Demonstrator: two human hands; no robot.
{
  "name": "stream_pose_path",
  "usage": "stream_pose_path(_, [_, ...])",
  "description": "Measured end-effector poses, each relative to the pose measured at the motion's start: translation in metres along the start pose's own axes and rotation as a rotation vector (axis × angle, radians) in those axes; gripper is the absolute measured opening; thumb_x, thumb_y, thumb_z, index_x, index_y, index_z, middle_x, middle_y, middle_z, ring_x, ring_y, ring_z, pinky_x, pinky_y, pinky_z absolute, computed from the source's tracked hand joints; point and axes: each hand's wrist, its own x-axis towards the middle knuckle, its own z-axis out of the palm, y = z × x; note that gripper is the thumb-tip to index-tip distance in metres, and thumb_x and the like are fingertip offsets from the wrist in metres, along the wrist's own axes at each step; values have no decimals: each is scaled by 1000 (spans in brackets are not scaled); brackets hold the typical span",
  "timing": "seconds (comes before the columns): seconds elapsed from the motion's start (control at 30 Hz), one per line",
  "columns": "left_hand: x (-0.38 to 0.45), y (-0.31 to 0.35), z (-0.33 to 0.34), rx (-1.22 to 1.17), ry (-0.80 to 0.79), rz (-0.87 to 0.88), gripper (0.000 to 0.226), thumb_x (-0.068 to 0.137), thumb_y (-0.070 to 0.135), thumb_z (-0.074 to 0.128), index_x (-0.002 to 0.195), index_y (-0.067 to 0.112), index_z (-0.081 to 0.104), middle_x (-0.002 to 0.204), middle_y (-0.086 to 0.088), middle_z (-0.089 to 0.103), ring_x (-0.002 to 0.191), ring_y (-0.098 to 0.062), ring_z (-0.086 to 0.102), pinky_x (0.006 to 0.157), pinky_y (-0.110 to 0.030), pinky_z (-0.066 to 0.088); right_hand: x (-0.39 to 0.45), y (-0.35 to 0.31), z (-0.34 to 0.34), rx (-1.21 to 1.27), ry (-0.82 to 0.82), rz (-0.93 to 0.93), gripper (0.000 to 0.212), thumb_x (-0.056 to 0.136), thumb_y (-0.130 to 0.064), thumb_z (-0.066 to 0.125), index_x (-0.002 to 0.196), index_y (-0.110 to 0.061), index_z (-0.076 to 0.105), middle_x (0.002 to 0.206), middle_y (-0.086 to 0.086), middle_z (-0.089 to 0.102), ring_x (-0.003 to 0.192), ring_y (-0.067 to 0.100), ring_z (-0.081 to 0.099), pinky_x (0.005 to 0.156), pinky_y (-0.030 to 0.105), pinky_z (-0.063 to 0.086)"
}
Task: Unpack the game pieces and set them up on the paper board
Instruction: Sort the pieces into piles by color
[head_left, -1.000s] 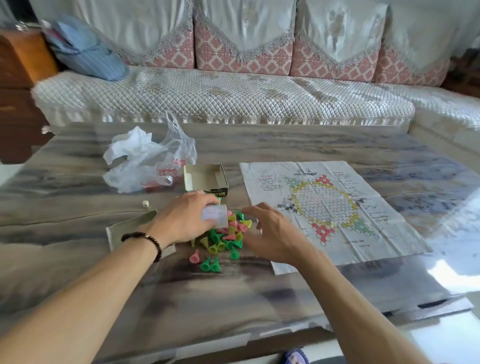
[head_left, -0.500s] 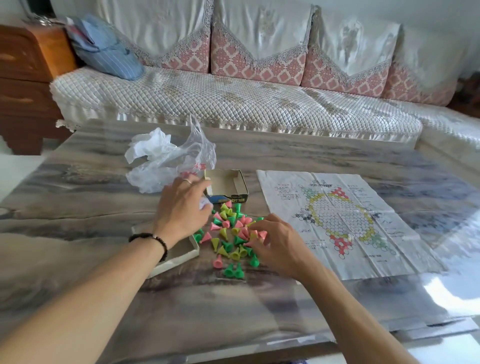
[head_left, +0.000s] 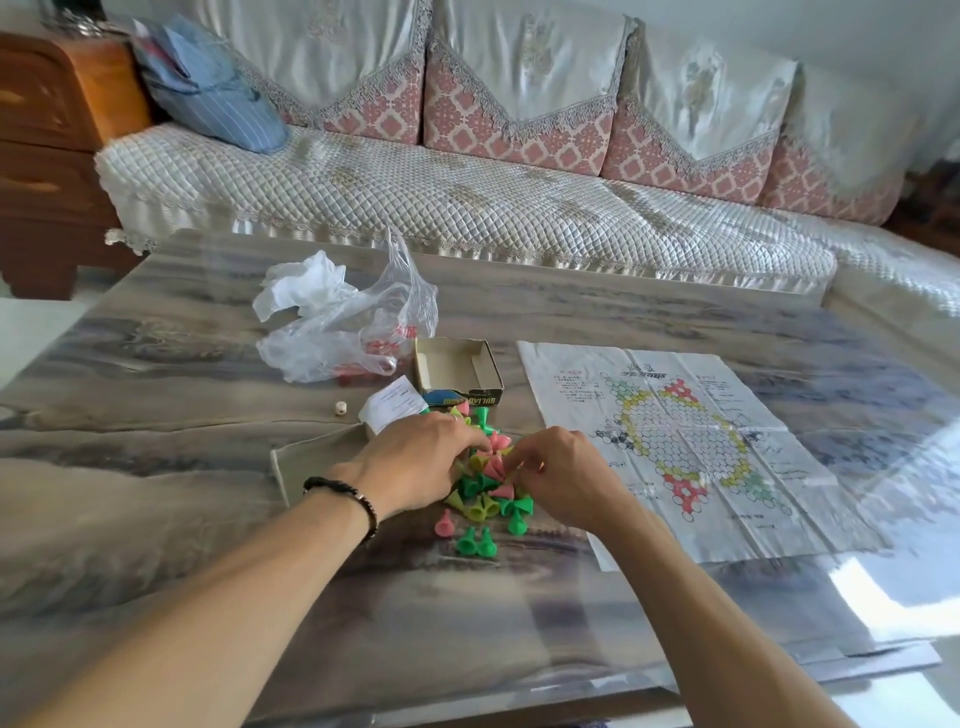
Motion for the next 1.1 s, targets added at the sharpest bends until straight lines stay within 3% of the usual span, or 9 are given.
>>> stream_pose_path(0.1, [6, 4, 0, 25, -13, 20, 38, 88, 10, 60, 118, 34, 65, 116, -2, 63, 111, -22, 58, 89, -37, 48, 3, 7, -2, 113, 1, 35, 27, 80, -6, 60, 85, -25, 78, 71, -3, 64, 62, 11, 54, 52, 19, 39])
stream_pose_path(0.23, [13, 5, 3, 62, -12, 30, 35, 88, 9, 60, 113, 31, 68, 110, -4, 65, 108, -22, 59, 89, -35, 49, 0, 14, -9, 169, -27, 58, 28, 84, -4, 57, 88, -22, 78, 81, -1, 69, 67, 14, 62, 57, 27, 48])
stream_pose_path(0.37, [14, 5, 1, 56, 6, 20, 19, 90, 18, 62, 106, 23, 71, 101, -5, 67, 100, -23, 60, 81, -31, 47, -3, 9, -12, 100, -73, -4, 18, 86, -19, 63, 98, -23, 75, 80, -8, 64, 69, 0, 55, 59, 13, 39])
stream_pose_path(0.43, [14, 5, 1, 49, 21, 22, 10, 90, 23, 64, 97, 21, 72, 94, -5, 68, 97, -23, 61, 75, -27, 41, -2, 3, -10, 39, -73, -25, 20, 85, -20, 62, 101, -22, 75, 80, -6, 65, 70, 5, 58, 55, 7, 36])
stream_pose_path(0.6, [15, 5, 4, -8, 47, 2, 12, 90, 12, 62, 89, 18, 72, 90, -6, 71, 99, -21, 61, 76, -19, 36, 2, -6, -7, -14, -108, -42, 31, 83, -10, 51, 97, -23, 77, 95, 1, 74, 86, 17, 66, 76, 28, 54])
stream_pose_path(0.77, [10, 1, 5, -71, 83, 32, 12, 86, 8, 66, 93, 14, 74, 90, -5, 72, 90, -22, 64, 83, -34, 49, 0, -4, -7, 13, -92, -7, 24, 82, -12, 59, 96, -22, 76, 91, 1, 74, 81, 16, 67, 73, 32, 56])
stream_pose_path(0.9, [6, 4, 2, -123, 196, 47, 5, 86, 13, 70, 88, 14, 75, 85, -7, 72, 85, -23, 65, 78, -21, 41, -1, -11, -1, -91, -42, -56, 17, 84, -15, 62, 93, -17, 77, 88, 4, 74, 78, 18, 62, 71, 27, 49])
stream_pose_path(1.0, [-2, 1, -7, -181, 252, 34, 4, 82, 16, 74, 81, 12, 75, 80, -4, 72, 75, -18, 63, 73, -21, 40, -1, -14, 1, -120, -19, -82, 11, 84, -21, 68, 86, -15, 77, 81, 4, 73, 72, 19, 63, 66, 27, 50])
stream_pose_path(1.1, [-22, -3, -19, -204, 311, 23, 5, 81, 16, 74, 83, 13, 77, 81, 0, 73, 71, -11, 61, 72, -25, 45, -1, -16, 2, -101, 39, -52, 17, 82, -7, 60, 80, -12, 76, 74, 3, 72, 64, 15, 62, 54, 18, 43])
